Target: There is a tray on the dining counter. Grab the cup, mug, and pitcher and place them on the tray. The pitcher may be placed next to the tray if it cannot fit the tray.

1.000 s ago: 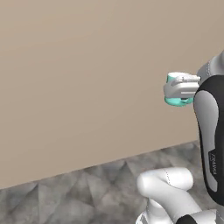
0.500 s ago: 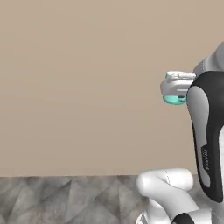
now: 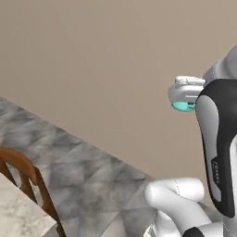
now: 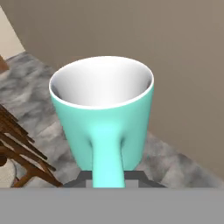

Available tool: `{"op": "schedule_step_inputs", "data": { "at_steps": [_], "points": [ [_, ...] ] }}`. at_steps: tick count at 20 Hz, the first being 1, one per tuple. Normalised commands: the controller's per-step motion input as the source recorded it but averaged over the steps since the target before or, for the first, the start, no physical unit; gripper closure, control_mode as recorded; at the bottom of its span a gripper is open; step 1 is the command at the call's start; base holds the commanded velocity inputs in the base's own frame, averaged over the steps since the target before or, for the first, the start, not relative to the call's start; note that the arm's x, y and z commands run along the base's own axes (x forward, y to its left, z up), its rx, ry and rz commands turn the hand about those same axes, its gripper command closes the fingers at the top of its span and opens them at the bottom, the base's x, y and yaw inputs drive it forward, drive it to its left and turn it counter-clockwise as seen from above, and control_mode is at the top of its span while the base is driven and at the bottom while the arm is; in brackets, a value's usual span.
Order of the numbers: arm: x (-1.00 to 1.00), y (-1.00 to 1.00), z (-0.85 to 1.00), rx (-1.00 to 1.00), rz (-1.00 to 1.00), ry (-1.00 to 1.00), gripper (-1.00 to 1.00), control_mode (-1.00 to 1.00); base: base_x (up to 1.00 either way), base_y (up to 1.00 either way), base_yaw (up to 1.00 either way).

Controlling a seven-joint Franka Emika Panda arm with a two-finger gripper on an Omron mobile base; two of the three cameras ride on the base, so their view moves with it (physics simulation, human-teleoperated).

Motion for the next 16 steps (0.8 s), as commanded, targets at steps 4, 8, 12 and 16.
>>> {"op": "schedule_step_inputs", "data": {
  "at_steps": [4, 8, 12, 16],
  "points": [
    [0.0, 0.0, 0.0, 0.0, 0.0, 0.0, 1.0, 1.0, 0.35, -0.46, 0.9],
    [0.0, 0.0, 0.0, 0.0, 0.0, 0.0, 1.0, 1.0, 0.25, -0.92, 0.43],
    [0.0, 0.0, 0.0, 0.0, 0.0, 0.0, 1.0, 1.0, 0.48, -0.74, 0.34],
    [0.0, 0.0, 0.0, 0.0, 0.0, 0.0, 1.0, 1.0, 0.74, -0.58, 0.65]
  ]
}}
